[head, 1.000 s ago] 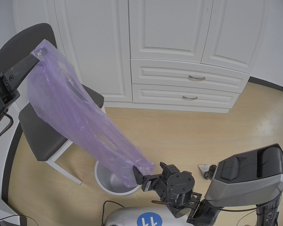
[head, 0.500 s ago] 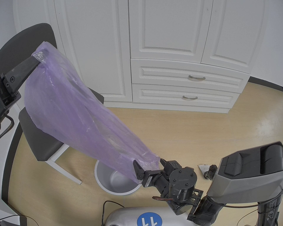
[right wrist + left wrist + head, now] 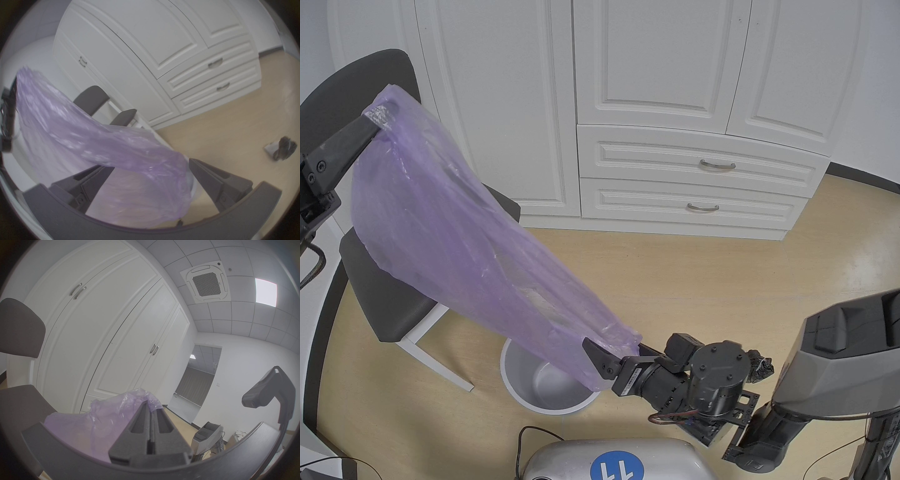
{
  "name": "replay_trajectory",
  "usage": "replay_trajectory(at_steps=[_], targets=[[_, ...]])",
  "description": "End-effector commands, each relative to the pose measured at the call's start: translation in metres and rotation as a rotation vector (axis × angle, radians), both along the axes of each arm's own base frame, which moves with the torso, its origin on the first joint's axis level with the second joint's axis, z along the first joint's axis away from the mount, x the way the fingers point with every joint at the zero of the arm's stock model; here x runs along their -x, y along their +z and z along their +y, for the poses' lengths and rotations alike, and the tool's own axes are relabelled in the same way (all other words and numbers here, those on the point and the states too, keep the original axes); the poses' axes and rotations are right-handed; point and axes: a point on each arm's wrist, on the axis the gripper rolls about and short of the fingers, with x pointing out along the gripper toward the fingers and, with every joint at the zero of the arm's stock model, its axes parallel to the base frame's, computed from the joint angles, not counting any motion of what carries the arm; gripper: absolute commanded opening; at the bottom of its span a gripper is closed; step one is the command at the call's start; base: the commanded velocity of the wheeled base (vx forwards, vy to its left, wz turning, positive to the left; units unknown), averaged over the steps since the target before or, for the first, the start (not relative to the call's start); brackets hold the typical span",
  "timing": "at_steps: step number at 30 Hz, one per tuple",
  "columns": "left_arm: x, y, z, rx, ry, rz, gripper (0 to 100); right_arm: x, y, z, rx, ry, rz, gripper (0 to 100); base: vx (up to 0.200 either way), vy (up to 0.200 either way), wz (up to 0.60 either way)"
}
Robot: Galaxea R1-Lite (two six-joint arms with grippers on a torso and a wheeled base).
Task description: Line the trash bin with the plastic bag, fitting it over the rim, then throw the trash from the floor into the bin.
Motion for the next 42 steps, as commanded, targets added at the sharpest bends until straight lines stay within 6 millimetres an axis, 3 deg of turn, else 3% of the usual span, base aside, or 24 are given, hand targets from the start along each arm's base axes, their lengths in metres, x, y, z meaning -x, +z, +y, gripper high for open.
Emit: replay_trajectory(at_steps=[1, 14, 36, 42], targets=[[0.003, 0.001, 0.001, 0.010, -0.003, 0.001, 0, 0.013, 0.029, -0.027, -0.127, 0.080, 0.040, 100, 0.000, 0.000, 0.00], [0.009, 0.014, 0.002, 0.161, -0.086, -0.034, 0, 0.018, 0.025, -0.025, -0.104, 0.100, 0.046, 100, 0.000, 0.000, 0.00], [0.009, 0.014, 0.002, 0.162, -0.090, -0.034, 0, 0.017, 0.024, -0.023, -0.103, 0.091, 0.045, 100, 0.000, 0.000, 0.00], [0.011, 0.016, 0.002, 0.166, -0.091, -0.045, 0, 0.015, 0.013, -0.020, -0.076, 0.082, 0.065, 100, 0.000, 0.000, 0.00]])
